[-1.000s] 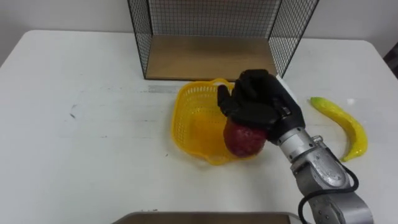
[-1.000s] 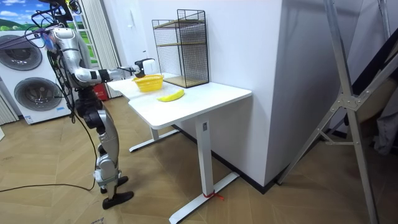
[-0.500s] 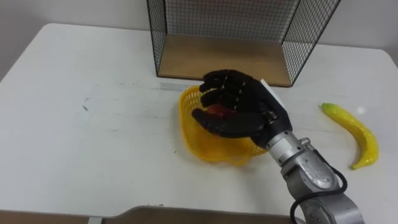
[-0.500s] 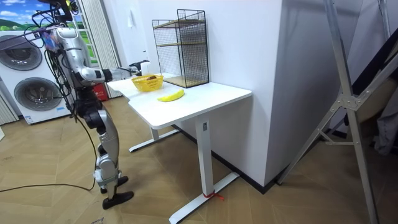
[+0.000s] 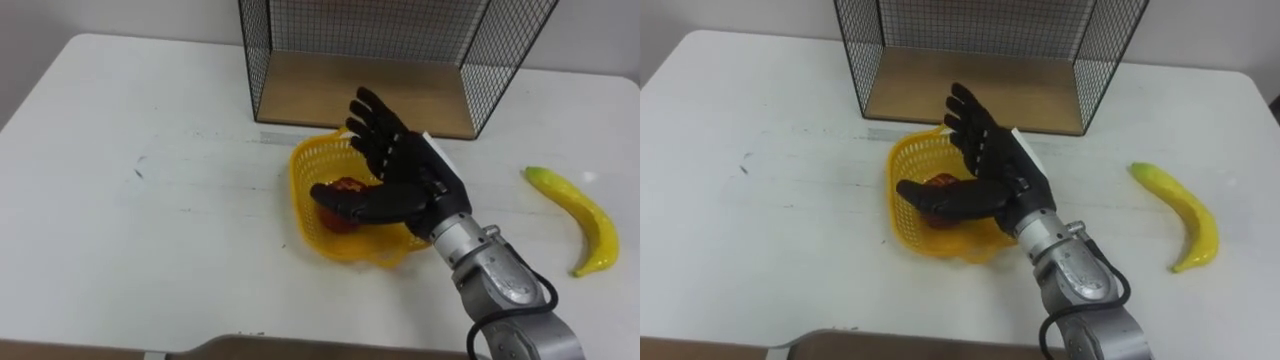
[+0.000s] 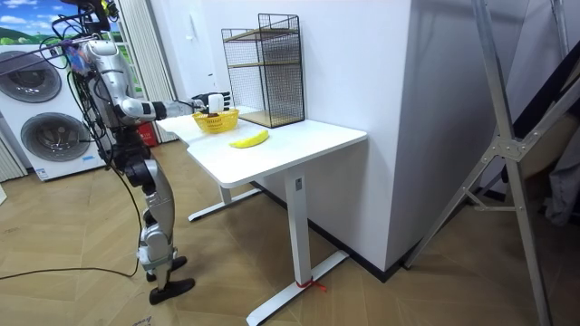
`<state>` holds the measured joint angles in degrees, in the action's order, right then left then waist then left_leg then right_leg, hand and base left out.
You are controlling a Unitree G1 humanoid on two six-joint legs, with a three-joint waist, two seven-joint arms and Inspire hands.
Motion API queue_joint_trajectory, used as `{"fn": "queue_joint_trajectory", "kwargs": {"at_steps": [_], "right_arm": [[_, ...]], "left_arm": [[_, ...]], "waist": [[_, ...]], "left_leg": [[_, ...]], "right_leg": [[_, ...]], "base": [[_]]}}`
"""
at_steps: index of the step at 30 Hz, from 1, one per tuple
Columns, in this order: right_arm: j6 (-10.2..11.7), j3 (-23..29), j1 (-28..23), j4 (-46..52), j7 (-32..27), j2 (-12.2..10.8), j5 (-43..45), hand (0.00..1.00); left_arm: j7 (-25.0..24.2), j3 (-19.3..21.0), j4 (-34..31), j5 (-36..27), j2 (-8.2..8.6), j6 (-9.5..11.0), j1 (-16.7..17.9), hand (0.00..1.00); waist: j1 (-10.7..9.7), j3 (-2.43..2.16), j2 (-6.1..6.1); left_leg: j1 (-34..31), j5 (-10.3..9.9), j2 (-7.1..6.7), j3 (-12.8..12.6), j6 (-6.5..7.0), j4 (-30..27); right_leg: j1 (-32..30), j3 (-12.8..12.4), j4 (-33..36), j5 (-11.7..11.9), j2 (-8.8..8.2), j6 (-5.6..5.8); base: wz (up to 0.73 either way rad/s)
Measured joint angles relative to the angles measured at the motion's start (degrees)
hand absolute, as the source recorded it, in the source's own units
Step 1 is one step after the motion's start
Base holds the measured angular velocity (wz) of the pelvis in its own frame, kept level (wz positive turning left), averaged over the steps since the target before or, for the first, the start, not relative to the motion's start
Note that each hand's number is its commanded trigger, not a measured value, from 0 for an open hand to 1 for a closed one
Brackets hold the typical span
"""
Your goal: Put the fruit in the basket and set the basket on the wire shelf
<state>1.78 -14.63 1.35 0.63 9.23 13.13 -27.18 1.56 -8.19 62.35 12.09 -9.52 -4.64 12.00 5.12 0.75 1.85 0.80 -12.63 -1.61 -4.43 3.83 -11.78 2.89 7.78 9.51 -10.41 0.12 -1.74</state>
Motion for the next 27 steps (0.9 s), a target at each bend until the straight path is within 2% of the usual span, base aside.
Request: {"fn": "queue_joint_trajectory", "kwargs": {"at_steps": [13, 17, 23, 25, 27], "right_arm": [[0.0, 1.7, 0.5, 2.0, -1.6, 0.1, 0.5, 0.0], [0.1, 5.5, 1.2, 5.3, -4.3, 0.3, 0.8, 0.0], [0.2, 11.6, 2.1, 9.9, -9.4, 2.5, 3.1, 0.0], [0.2, 14.1, 2.1, 10.3, -10.4, 3.0, 3.3, 0.0], [0.2, 16.5, 2.1, 10.3, -12.3, 3.1, 3.1, 0.0]], "left_arm": [[0.0, 0.3, 1.7, 0.1, 0.37, 0.0, 0.4, 0.0], [0.1, 1.3, 1.8, -0.1, 0.36, 0.0, 0.9, 0.0], [0.4, 1.9, 1.7, -0.1, 0.26, 0.2, 2.1, 0.0], [0.4, 3.7, 1.8, -0.1, 0.45, 0.4, 2.1, 0.0], [0.4, 5.3, 1.8, -0.1, 0.43, 0.9, 2.1, 0.0]], "waist": [[-0.4, -0.26, 0.09], [-1.0, -0.41, -0.03], [-3.3, -1.09, 0.63], [-3.5, -0.82, 1.17], [-3.8, -0.78, 1.72]], "left_leg": [[0.4, 0.0, -0.03, -0.1, 0.01, 0.0], [0.9, 0.0, -0.02, -0.1, 0.01, 0.0], [1.1, 0.0, 0.01, -0.3, 0.0, 0.0], [1.4, 0.0, 0.09, -0.7, 0.0, 0.0], [1.5, 0.0, 0.16, -1.1, 0.0, 0.0]], "right_leg": [[0.3, 0.0, 0.1, 0.0, 0.01, 0.0], [0.9, -0.3, 0.1, 0.0, -0.03, 0.0], [1.0, -0.1, 0.1, 0.0, -0.01, 0.0], [1.1, -0.3, 0.1, 0.0, 0.03, 0.0], [1.1, -0.6, 0.2, 0.0, 0.07, -0.01]], "base": [[0.0], [0.0], [-0.01], [-0.09], [-0.09]]}}
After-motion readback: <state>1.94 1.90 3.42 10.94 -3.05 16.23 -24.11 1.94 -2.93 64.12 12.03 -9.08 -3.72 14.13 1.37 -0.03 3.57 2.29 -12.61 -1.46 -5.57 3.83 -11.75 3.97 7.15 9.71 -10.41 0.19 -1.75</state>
